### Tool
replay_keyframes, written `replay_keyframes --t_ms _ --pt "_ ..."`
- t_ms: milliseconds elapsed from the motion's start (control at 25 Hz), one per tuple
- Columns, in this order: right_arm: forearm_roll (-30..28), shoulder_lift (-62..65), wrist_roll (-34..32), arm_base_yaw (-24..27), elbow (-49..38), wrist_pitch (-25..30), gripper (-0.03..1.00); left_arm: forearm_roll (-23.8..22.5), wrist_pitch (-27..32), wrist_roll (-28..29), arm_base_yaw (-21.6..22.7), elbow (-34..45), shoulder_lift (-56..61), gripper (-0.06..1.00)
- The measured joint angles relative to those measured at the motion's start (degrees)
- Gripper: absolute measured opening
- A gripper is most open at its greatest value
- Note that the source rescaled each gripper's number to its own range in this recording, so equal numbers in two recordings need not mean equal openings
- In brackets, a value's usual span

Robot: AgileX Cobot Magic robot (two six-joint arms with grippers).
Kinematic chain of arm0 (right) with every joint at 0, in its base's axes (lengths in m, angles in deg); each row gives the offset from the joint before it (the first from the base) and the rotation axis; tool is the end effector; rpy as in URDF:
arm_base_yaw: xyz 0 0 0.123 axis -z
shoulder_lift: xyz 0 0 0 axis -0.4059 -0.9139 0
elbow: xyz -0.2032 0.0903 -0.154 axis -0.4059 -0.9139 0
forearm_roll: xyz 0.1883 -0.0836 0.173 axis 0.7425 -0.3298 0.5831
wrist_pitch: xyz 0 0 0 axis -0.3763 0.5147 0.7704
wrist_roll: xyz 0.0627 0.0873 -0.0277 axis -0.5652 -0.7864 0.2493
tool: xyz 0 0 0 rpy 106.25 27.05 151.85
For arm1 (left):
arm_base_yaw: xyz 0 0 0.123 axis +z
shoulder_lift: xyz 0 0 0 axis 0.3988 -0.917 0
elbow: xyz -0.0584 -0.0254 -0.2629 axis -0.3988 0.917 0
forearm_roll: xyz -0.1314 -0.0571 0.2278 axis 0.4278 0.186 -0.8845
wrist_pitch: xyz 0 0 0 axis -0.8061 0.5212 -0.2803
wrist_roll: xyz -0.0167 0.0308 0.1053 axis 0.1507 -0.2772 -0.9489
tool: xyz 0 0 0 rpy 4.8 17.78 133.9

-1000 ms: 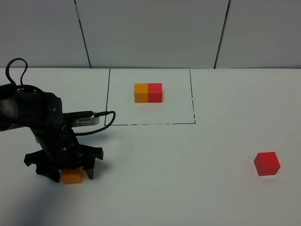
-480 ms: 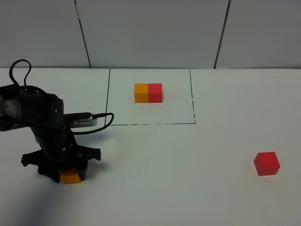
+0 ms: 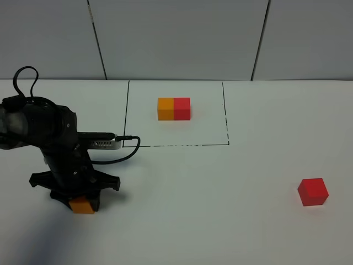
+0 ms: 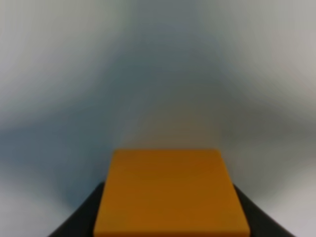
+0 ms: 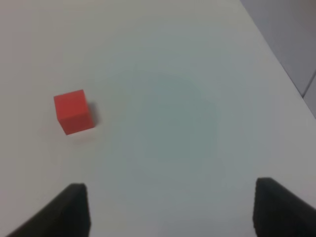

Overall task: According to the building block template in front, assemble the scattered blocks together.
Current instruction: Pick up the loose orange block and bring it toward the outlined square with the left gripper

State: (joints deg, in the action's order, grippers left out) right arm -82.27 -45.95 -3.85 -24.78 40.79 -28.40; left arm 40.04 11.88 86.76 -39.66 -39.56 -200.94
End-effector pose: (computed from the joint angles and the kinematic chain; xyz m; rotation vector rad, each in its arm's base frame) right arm 0.0507 -0.0173 0.2751 0.2259 2.0719 -0.0795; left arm 0.3521 -0.1063 0.0649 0.1207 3.0958 -0.0761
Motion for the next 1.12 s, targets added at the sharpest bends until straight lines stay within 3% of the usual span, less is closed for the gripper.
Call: replay_keyframes --t_ms 120,240,360,640,840,1120 --pt "0.0 0.0 0.0 0.0 0.0 0.0 0.42 0.83 -0.2 -5.95 0.0 -2.57 0.07 0.01" --pt "0.0 0.0 0.0 0.0 0.0 0.0 0.42 0.54 0.43 -15.85 -0.06 -6.61 0.72 0.01" --pt "0.0 0.0 0.0 0.0 0.0 0.0 0.42 0.4 2.85 -29.58 -0.66 -10.54 0.72 0.01" --pt "0.0 0.0 0.0 0.0 0.0 0.0 0.42 1.0 9.28 -50.05 -4.29 -19.43 0.72 0.0" --pt "0.0 0.0 0.0 0.0 0.0 0.0 0.42 0.5 13.57 -56.2 -7.95 -22.84 0.49 0.0" --pt "0.0 0.0 0.0 0.0 0.0 0.0 0.42 -4.18 17.21 -56.93 -12.1 -24.5 -4.63 0.0"
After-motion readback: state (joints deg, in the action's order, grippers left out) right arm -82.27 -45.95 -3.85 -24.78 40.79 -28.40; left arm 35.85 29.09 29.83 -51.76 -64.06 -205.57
